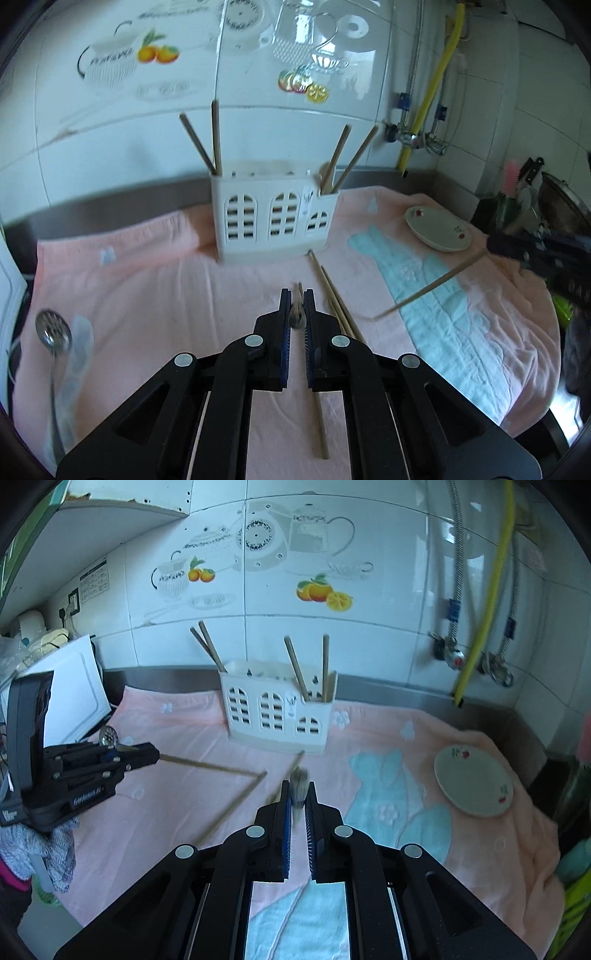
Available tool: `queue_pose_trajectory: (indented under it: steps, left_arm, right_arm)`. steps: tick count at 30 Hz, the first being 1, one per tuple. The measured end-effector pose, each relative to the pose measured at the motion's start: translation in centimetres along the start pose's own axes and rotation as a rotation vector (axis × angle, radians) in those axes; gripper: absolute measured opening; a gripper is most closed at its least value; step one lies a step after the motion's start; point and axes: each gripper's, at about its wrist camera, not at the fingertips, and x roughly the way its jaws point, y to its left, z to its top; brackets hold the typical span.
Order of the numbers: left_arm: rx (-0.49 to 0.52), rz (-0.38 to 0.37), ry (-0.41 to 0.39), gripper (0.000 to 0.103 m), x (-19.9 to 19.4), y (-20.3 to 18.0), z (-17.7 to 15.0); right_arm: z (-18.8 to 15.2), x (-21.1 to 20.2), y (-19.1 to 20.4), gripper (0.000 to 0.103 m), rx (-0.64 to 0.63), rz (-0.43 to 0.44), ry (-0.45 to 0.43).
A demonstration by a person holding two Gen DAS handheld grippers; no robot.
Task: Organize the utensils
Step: 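Lift both held chopsticks off the towel and carry them toward the white holder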
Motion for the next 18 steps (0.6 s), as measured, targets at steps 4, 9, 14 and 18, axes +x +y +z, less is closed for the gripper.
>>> queue_pose_trajectory:
  steps: [4,9,14,18]
  left_arm:
    - [0.015,0.005,-0.006,0.005,-0.4,0.1,1.2]
    - [0.034,0.002,-0.011,0.005,-0.5,0.2,2.9]
    - [0.062,0.013,-0.016,0.005,-0.4,0.1,5.0]
    - [0.077,0.02,-0.042,0.005,-0.8,0.1,7.5]
  right_arm:
    - [3.3,-0.1,-0.4,0.007,-0.01,0.033,-0.004]
    - [7.5,-0.1,-0.8,0.007,-0.007,0.054,-0.031]
    - [12.1,0.1,-0.9,0.007,-0.009,0.034,-0.085]
    - [15.3,1.0,-1.3,0.007,0.003,0.013,-0.115]
